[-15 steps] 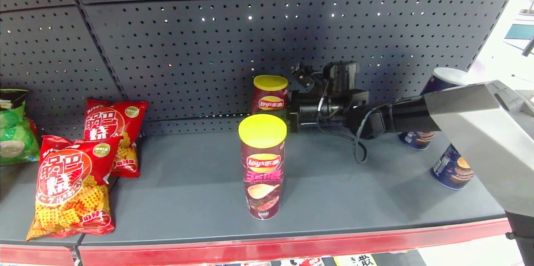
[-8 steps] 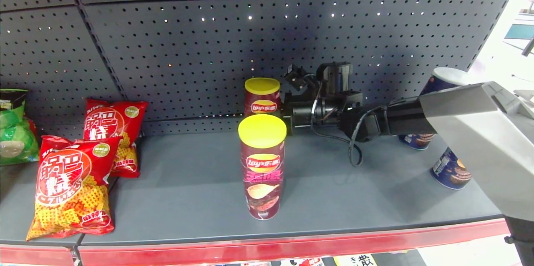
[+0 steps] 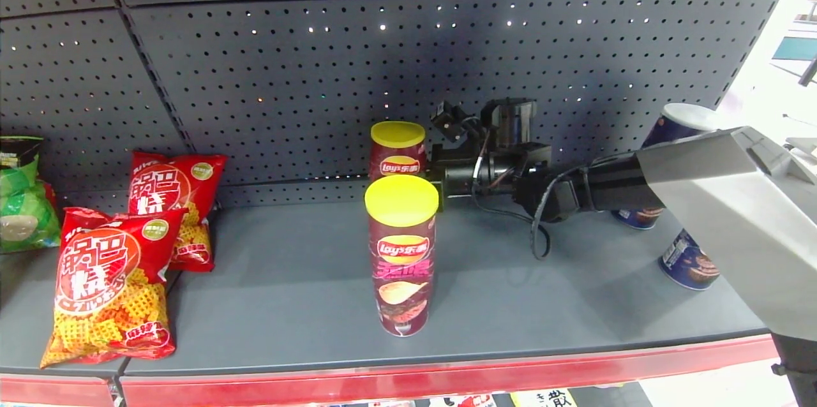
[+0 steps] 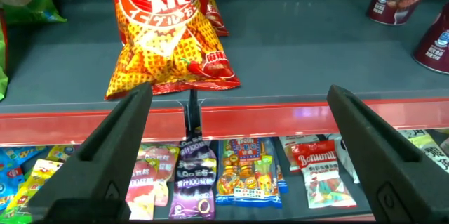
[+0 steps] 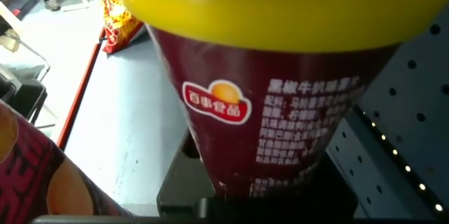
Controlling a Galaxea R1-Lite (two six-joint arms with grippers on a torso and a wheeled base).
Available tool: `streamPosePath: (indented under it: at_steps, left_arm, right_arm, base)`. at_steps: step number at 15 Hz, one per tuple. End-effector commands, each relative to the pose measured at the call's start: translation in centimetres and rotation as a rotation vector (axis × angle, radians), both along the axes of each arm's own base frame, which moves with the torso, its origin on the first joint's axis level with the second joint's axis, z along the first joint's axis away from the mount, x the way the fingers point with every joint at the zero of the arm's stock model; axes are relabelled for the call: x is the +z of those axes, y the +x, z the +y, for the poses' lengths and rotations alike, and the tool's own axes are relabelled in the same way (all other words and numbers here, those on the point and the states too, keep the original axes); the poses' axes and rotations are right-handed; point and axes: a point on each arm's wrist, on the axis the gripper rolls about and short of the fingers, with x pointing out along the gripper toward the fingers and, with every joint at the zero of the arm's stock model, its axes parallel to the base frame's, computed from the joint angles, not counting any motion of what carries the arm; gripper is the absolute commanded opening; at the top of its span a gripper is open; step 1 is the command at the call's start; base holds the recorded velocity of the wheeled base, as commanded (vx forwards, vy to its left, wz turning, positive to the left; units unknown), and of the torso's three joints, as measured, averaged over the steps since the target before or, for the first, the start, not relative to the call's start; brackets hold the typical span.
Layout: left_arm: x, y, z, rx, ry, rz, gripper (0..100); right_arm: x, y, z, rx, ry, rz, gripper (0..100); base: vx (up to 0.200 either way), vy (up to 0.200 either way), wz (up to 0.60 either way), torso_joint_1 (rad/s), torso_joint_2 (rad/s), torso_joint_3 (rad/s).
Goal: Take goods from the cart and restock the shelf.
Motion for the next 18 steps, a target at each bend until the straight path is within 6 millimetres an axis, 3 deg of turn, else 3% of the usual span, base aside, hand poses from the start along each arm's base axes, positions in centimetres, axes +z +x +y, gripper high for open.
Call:
streamPosePath:
  at_steps: [1,2,9,14,18]
  left_arm:
    - [0.0,0.0,0.0,0.000,-0.001,0.000,100]
    - [0.0,0.0,0.0,0.000,-0.001,0.002,100]
    - [0.0,0.0,0.0,0.000,-0.001,0.002,100]
    - [0.0,0.0,0.0,0.000,-0.001,0.002,100]
    - [0.0,0.0,0.0,0.000,-0.001,0.002,100]
  right_arm:
    - [-0.3,-0.1,0.0,-0.001,-0.005,0.008,0]
    - [-0.3,-0.1,0.0,-0.003,-0.002,0.002,100]
    - [-0.7,-0.1,-0.5,-0.007,-0.006,0.005,100]
    - [-1.5,-0.9,-3.7,-0.055,-0.019,0.029,100]
    - [-0.9,-1.7,-5.9,-0.091,-0.025,0.030,100]
  base:
    - [0.000,0.000,0.00,0.000,0.00,0.000]
    - [0.000,0.000,0.00,0.000,0.00,0.000]
    - [0.000,0.000,0.00,0.000,0.00,0.000]
    - [0.000,0.000,0.00,0.000,0.00,0.000]
    - [0.000,0.000,0.00,0.000,0.00,0.000]
